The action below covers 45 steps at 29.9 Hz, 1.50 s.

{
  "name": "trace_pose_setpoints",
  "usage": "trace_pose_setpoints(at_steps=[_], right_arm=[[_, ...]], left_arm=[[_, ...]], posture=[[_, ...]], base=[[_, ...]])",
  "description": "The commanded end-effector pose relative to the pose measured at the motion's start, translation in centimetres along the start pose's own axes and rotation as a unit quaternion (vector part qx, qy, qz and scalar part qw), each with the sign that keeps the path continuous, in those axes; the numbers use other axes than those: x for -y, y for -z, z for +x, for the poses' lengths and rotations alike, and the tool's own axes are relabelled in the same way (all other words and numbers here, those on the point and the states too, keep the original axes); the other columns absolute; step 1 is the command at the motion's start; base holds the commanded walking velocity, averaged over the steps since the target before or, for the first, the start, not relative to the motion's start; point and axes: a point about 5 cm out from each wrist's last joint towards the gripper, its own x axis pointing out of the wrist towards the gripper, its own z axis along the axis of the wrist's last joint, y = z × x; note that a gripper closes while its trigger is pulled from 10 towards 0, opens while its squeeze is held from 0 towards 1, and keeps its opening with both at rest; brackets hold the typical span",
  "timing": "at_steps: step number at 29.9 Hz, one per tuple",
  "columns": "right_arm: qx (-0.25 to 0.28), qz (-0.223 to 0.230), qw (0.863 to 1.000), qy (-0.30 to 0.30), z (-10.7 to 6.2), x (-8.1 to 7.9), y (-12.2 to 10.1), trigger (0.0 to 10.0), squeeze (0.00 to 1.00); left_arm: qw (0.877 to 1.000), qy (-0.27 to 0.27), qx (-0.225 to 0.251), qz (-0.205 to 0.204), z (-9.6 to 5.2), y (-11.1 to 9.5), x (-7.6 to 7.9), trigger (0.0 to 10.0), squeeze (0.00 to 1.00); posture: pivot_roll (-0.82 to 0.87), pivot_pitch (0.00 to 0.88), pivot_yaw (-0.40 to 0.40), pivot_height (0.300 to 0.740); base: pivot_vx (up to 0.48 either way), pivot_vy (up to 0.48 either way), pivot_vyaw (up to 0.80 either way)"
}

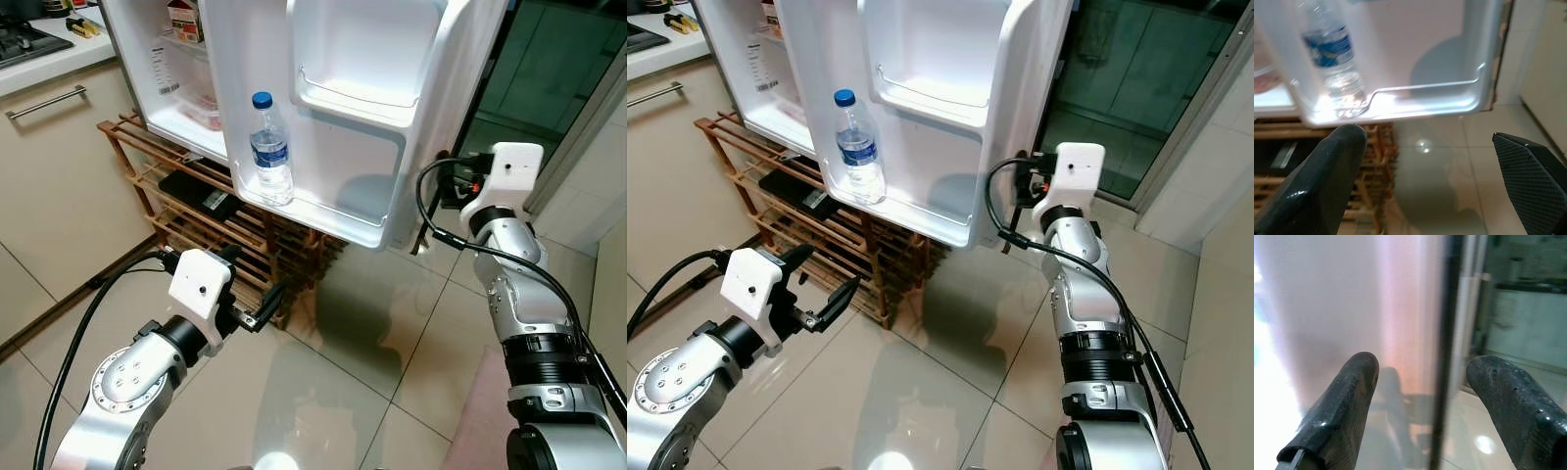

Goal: Restocking fridge

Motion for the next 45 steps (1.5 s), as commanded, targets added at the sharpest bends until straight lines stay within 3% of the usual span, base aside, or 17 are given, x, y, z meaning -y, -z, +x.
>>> trace_pose_setpoints(at_steps=[1, 2, 3, 5, 10, 16, 19, 22, 23, 28, 30, 33, 40, 45], right_arm=[[0.005, -0.001, 1.0, -0.02, -0.3, -0.1, -0.4, 10.0, 0.0], [0.005, 0.002, 0.999, -0.033, -0.8, -0.3, -0.2, 10.0, 0.0], [0.009, 0.011, 0.998, -0.065, -2.4, -0.4, 0.1, 10.0, 0.0], [0.011, 0.015, 0.997, -0.075, -2.9, -0.4, 0.2, 10.0, 0.0], [0.011, 0.025, 0.998, -0.054, -5.4, 1.0, 0.5, 10.0, 0.0], [-0.013, 0.021, 0.999, 0.028, -5.5, 2.9, 1.0, 10.0, 0.0], [-0.036, 0.006, 0.995, 0.093, -3.6, 4.0, 1.5, 10.0, 0.0], [-0.036, 0.0, 0.993, 0.117, -1.6, 4.3, 1.3, 10.0, 0.0], [-0.036, 0.0, 0.993, 0.117, -1.6, 4.3, 1.3, 10.0, 0.0], [-0.029, -0.016, 0.989, 0.146, 4.0, 3.8, -1.0, 10.0, 0.0], [-0.03, -0.02, 0.989, 0.144, 5.0, 3.5, -1.6, 10.0, 0.0], [-0.036, -0.026, 0.988, 0.147, 6.1, 3.3, -2.4, 10.0, 0.0], [-0.044, -0.006, 0.988, 0.146, 6.8, 3.3, -2.5, 10.0, 0.0], [-0.034, 0.029, 0.994, 0.095, 6.7, 2.9, -2.0, 10.0, 0.0]], left_arm=[[1.0, -0.019, -0.009, 0.008, -0.3, 0.4, -0.6, 10.0, 0.0], [1.0, -0.025, -0.014, 0.008, -0.5, 0.6, -0.7, 10.0, 0.0], [0.999, -0.036, -0.019, 0.008, -0.8, 0.8, -1.0, 10.0, 0.0], [0.999, -0.039, -0.019, 0.008, -0.9, 0.8, -1.1, 10.0, 0.0], [0.999, -0.035, -0.018, 0.007, -0.8, 0.8, -1.0, 10.0, 0.0], [1.0, -0.02, -0.013, 0.006, -0.3, 0.7, -0.8, 10.0, 0.0], [1.0, -0.018, -0.01, 0.008, 0.0, 0.5, -0.8, 10.0, 0.0], [1.0, -0.013, -0.006, 0.009, 0.3, 0.4, -0.8, 10.0, 0.0], [1.0, -0.013, -0.006, 0.009, 0.3, 0.4, -0.8, 10.0, 0.0], [1.0, 0.019, 0.002, 0.003, 0.6, 0.2, -0.3, 10.0, 0.0], [1.0, 0.029, 0.003, 0.002, 0.6, 0.2, -0.1, 10.0, 0.0], [0.999, 0.036, 0.003, 0.0, 0.5, 0.2, 0.1, 10.0, 0.0], [1.0, 0.031, 0.001, 0.002, 0.6, 0.3, 0.2, 10.0, 0.0], [1.0, 0.029, -0.002, -0.001, 0.4, 0.4, 0.2, 10.0, 0.0]], posture=[[0.05, 0.014, -0.023, 0.74], [0.05, 0.016, -0.025, 0.74], [0.05, 0.019, -0.026, 0.74], [0.05, 0.019, -0.025, 0.74], [0.03, 0.019, -0.018, 0.74], [0.02, 0.013, -0.007, 0.74], [0.02, 0.01, -0.003, 0.74], [0.03, 0.005, 0.002, 0.74], [0.03, 0.005, 0.002, 0.74], [0.04, 0.0, 0.004, 0.74], [0.03, 0.0, 0.003, 0.74], [0.04, 0.0, -0.002, 0.74], [0.04, 0.001, -0.014, 0.74], [0.04, 0.005, -0.016, 0.74]], base=[[0.0, 0.0, 0.0], [0.0, 0.0, 0.0], [0.0, 0.0, 0.0], [0.0, 0.0, 0.0], [0.0, 0.0, 0.0], [0.0, 0.0, 0.0], [0.0, 0.0, 0.0], [0.0, 0.0, 0.0], [0.0, 0.0, 0.0], [0.0, 0.0, 0.0], [0.0, 0.0, 0.0], [0.0, 0.0, 0.0], [0.0, 0.0, 0.0], [0.0, 0.0, 0.0]])
